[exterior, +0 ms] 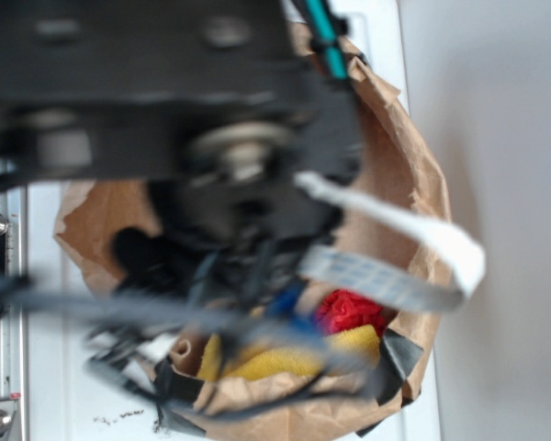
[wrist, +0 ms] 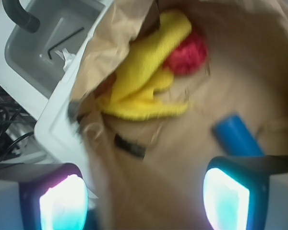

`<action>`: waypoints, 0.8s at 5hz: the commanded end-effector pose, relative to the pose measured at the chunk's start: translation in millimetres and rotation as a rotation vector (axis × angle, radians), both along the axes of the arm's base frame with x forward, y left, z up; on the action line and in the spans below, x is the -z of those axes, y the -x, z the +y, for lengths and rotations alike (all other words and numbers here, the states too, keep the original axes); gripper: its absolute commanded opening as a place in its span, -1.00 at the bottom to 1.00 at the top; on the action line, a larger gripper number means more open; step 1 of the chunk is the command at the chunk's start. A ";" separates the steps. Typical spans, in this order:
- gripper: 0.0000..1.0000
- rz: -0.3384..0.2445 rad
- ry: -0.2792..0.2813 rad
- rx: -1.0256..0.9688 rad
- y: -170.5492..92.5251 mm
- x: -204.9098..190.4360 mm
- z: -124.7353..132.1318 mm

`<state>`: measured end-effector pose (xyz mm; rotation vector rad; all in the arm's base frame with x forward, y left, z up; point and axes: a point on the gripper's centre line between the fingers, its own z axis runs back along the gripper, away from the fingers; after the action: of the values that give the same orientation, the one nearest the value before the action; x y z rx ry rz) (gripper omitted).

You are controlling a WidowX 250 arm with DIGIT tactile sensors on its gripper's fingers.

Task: Grab the blue bottle.

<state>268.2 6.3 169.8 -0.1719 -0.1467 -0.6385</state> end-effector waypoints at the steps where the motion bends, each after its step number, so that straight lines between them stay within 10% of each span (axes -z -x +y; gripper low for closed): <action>1: 1.00 -0.163 -0.054 0.165 -21.1 22.0 24.6; 4: 1.00 -0.136 -0.048 0.256 -64.8 66.4 58.7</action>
<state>329.1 58.7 81.4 -0.1526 -0.1924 -0.9112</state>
